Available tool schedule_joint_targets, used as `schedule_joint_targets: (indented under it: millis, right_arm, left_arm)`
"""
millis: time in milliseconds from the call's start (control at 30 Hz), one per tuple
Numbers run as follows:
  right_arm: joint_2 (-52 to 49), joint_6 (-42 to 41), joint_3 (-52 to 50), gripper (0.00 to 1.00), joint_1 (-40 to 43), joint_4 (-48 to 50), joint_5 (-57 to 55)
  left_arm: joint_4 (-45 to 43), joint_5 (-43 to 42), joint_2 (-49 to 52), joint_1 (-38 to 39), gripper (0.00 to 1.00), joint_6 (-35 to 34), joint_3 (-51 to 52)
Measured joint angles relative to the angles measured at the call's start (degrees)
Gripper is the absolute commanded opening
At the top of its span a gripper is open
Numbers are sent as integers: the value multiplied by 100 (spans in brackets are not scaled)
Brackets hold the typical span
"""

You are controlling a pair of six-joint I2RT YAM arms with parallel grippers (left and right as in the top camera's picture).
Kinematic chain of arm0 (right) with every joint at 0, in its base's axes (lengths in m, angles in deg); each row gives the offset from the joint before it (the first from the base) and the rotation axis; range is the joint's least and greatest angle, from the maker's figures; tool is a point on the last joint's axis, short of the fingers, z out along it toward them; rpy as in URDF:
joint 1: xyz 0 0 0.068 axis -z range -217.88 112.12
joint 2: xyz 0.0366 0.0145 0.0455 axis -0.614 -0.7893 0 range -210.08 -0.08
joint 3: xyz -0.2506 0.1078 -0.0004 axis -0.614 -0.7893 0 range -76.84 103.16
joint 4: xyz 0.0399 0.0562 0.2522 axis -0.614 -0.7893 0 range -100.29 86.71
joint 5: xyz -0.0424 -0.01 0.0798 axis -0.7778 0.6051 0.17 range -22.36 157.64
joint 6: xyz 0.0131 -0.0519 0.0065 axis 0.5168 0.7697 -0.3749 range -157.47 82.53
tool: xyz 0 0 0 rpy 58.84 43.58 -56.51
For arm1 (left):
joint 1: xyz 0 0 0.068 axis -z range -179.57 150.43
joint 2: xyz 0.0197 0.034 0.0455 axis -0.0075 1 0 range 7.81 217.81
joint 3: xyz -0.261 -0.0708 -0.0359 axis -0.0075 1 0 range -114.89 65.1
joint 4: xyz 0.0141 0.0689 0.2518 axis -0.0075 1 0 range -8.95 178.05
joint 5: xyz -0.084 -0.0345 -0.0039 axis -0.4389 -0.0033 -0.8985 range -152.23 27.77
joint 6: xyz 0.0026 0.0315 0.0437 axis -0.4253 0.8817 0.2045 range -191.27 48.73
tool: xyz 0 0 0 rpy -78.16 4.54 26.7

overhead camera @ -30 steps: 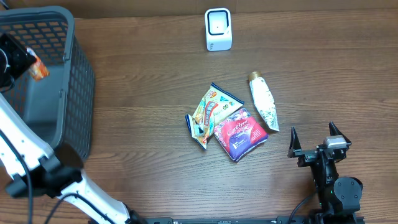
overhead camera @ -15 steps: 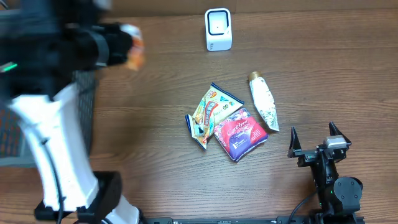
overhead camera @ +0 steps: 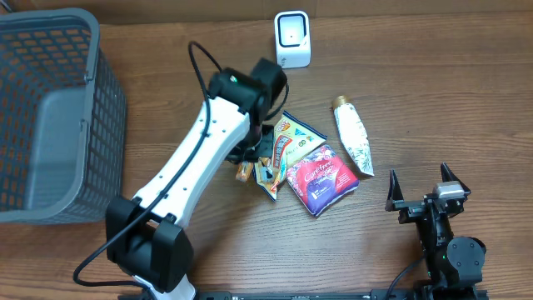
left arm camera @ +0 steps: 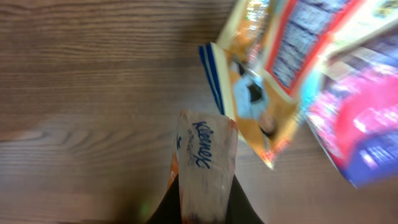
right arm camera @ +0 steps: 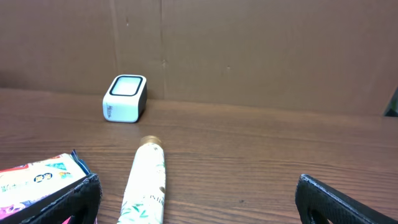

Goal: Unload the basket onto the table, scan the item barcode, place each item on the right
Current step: 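Carry the tissue pack toward the scanner and drop it on table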

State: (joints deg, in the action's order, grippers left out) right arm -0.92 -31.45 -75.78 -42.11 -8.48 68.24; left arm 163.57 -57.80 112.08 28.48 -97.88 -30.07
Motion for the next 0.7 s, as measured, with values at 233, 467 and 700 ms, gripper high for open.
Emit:
schedule_joint_targets:
  millis: [233,467,700]
  right_arm:
    - [0,-2,0,100,2,4,2]
    - [0,0,0,100,0,4,0]
    - [0,-2,0,100,0,4,2]
  left_arm:
    - [-1054,205,0,-7,32,-372,1187]
    - [-1276,236,0,-7,40,-479,1482]
    - [-393,232,11,-166,50,-476,354]
